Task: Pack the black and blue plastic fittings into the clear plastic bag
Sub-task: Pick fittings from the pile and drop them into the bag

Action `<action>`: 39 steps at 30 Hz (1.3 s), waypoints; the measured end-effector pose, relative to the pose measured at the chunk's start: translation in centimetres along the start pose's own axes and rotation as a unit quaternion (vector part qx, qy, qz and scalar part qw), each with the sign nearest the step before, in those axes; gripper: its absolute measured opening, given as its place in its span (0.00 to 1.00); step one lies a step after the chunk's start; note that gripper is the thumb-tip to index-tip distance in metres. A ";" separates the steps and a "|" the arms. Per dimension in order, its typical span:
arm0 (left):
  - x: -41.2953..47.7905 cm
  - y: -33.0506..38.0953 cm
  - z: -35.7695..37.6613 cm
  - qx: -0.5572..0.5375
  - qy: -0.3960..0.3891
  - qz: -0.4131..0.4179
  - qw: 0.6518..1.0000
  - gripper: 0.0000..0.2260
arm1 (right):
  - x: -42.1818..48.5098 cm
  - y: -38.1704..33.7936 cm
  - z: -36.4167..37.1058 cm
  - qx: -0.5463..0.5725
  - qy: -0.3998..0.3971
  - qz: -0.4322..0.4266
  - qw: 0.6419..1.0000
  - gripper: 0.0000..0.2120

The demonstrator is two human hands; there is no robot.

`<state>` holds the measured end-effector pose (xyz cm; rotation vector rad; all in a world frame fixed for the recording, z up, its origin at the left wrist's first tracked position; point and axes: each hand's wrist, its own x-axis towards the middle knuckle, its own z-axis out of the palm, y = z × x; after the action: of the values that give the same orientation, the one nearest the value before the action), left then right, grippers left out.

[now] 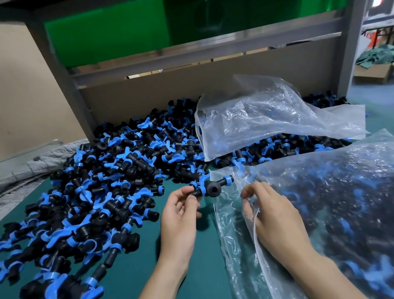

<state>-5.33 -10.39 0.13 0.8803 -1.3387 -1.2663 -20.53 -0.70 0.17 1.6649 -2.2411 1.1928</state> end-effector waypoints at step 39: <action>-3.1 1.5 3.7 0.365 -0.136 0.342 0.855 0.08 | 1.0 -4.0 -3.9 0.192 0.137 -0.034 0.971 0.08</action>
<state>-8.16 -6.40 1.38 0.6063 -2.1770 -0.2991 -18.91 0.70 5.44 1.5520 -1.8602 1.8024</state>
